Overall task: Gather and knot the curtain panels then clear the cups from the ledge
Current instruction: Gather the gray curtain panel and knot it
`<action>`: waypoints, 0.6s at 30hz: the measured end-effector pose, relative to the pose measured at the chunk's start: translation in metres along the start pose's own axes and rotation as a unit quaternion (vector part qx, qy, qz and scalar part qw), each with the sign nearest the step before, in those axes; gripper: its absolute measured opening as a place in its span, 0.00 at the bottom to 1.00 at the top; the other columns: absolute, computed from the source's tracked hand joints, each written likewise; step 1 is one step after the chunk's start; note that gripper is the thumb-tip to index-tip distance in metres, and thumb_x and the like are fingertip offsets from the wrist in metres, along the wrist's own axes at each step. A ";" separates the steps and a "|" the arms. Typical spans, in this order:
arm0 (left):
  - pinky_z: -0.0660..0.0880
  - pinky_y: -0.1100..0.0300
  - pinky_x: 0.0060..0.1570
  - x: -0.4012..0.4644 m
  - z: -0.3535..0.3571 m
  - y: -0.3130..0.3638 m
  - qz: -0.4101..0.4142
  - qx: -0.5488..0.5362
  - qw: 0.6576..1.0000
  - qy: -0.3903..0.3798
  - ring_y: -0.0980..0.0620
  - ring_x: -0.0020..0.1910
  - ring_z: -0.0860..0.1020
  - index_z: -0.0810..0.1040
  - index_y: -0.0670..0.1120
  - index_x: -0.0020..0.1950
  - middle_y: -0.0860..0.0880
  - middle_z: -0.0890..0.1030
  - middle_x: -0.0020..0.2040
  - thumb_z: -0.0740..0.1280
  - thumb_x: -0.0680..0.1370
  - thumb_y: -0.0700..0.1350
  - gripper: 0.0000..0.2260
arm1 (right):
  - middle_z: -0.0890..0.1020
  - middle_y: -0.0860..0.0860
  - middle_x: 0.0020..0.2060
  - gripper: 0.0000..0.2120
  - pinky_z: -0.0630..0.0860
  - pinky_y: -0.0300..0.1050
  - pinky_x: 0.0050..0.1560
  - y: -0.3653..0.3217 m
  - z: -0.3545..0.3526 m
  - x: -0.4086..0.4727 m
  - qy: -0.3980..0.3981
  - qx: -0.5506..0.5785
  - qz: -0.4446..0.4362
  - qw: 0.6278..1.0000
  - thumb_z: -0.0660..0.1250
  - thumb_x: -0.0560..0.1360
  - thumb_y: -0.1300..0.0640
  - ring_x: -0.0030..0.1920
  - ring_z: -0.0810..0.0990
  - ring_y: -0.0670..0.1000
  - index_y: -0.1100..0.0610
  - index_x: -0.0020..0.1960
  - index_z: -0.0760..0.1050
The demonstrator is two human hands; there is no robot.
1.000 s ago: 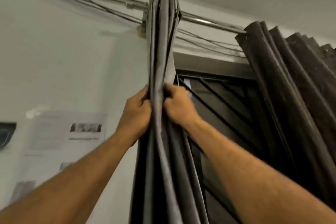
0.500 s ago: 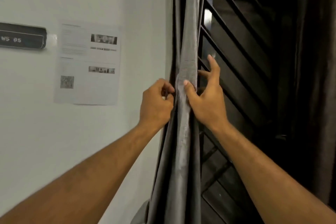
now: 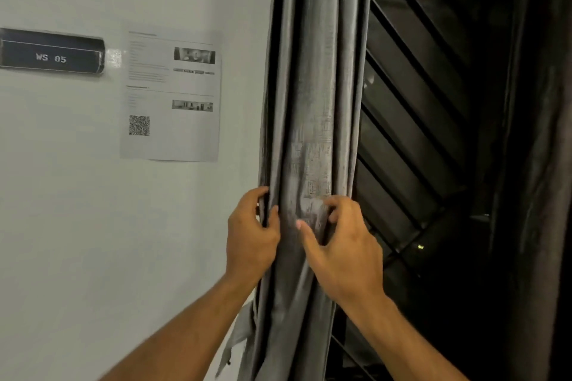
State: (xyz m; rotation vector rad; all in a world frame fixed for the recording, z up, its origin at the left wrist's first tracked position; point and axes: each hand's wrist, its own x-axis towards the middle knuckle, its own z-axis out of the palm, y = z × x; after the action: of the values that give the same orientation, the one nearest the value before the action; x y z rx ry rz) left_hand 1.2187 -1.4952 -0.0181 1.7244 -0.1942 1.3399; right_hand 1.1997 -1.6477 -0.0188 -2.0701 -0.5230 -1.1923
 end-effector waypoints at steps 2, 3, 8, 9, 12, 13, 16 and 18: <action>0.75 0.73 0.43 -0.005 -0.011 0.001 0.004 -0.015 1.000 0.009 0.66 0.45 0.79 0.74 0.48 0.59 0.55 0.80 0.47 0.71 0.79 0.38 0.11 | 0.77 0.42 0.63 0.30 0.78 0.48 0.48 -0.010 0.003 -0.009 -0.045 0.014 0.073 0.996 0.71 0.76 0.40 0.53 0.83 0.50 0.46 0.71 0.63; 0.73 0.75 0.39 -0.006 -0.017 0.000 0.004 -0.017 1.000 0.015 0.68 0.42 0.78 0.72 0.47 0.56 0.55 0.78 0.43 0.70 0.79 0.37 0.11 | 0.79 0.42 0.60 0.25 0.78 0.47 0.48 -0.012 0.008 -0.013 -0.057 0.016 0.090 0.994 0.71 0.77 0.43 0.51 0.83 0.49 0.46 0.69 0.64; 0.75 0.69 0.42 -0.006 -0.033 -0.008 0.057 -0.012 0.998 -0.007 0.60 0.45 0.79 0.79 0.47 0.49 0.54 0.80 0.44 0.70 0.78 0.35 0.07 | 0.74 0.46 0.42 0.08 0.70 0.43 0.34 -0.026 0.028 -0.019 -0.031 -0.006 0.061 0.998 0.65 0.82 0.55 0.35 0.74 0.46 0.49 0.48 0.65; 0.76 0.67 0.42 -0.008 -0.034 -0.006 0.067 -0.021 0.997 -0.019 0.58 0.46 0.80 0.81 0.47 0.50 0.53 0.81 0.45 0.71 0.78 0.38 0.04 | 0.76 0.48 0.46 0.05 0.74 0.49 0.36 -0.031 0.032 -0.019 -0.035 -0.013 0.042 0.998 0.63 0.83 0.55 0.38 0.78 0.50 0.51 0.51 0.67; 0.77 0.68 0.45 -0.011 -0.034 0.007 0.077 -0.043 0.995 -0.045 0.57 0.45 0.81 0.83 0.46 0.50 0.53 0.82 0.46 0.73 0.77 0.53 0.11 | 0.79 0.50 0.54 0.10 0.81 0.56 0.46 -0.041 0.047 -0.021 -0.091 0.021 0.011 0.996 0.60 0.85 0.53 0.45 0.83 0.55 0.54 0.64 0.71; 0.77 0.69 0.46 -0.010 -0.033 0.009 0.061 -0.043 0.996 -0.046 0.58 0.45 0.81 0.83 0.46 0.50 0.54 0.82 0.46 0.73 0.76 0.55 0.13 | 0.79 0.49 0.54 0.12 0.82 0.56 0.48 -0.043 0.049 -0.022 -0.111 0.056 0.012 0.992 0.61 0.84 0.53 0.47 0.83 0.53 0.53 0.67 0.72; 0.79 0.64 0.48 -0.001 -0.033 0.002 0.015 -0.021 0.999 -0.037 0.57 0.44 0.80 0.83 0.45 0.53 0.52 0.82 0.48 0.73 0.78 0.46 0.07 | 0.81 0.45 0.52 0.12 0.82 0.52 0.52 -0.035 0.045 -0.027 -0.146 0.130 0.017 0.981 0.67 0.77 0.53 0.51 0.82 0.46 0.49 0.60 0.80; 0.78 0.67 0.46 0.002 -0.035 -0.003 0.003 -0.014 0.999 -0.044 0.57 0.43 0.80 0.82 0.44 0.55 0.50 0.83 0.48 0.71 0.78 0.40 0.06 | 0.78 0.44 0.60 0.18 0.79 0.46 0.62 -0.025 0.038 -0.032 -0.079 0.097 0.027 0.992 0.67 0.74 0.48 0.60 0.78 0.43 0.49 0.63 0.80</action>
State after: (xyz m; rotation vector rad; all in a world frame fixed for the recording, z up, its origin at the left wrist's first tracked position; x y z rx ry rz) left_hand 1.1968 -1.4671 -0.0179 1.7618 -0.2662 1.2607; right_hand 1.1902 -1.6032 -0.0512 -2.0070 -0.6284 -0.9133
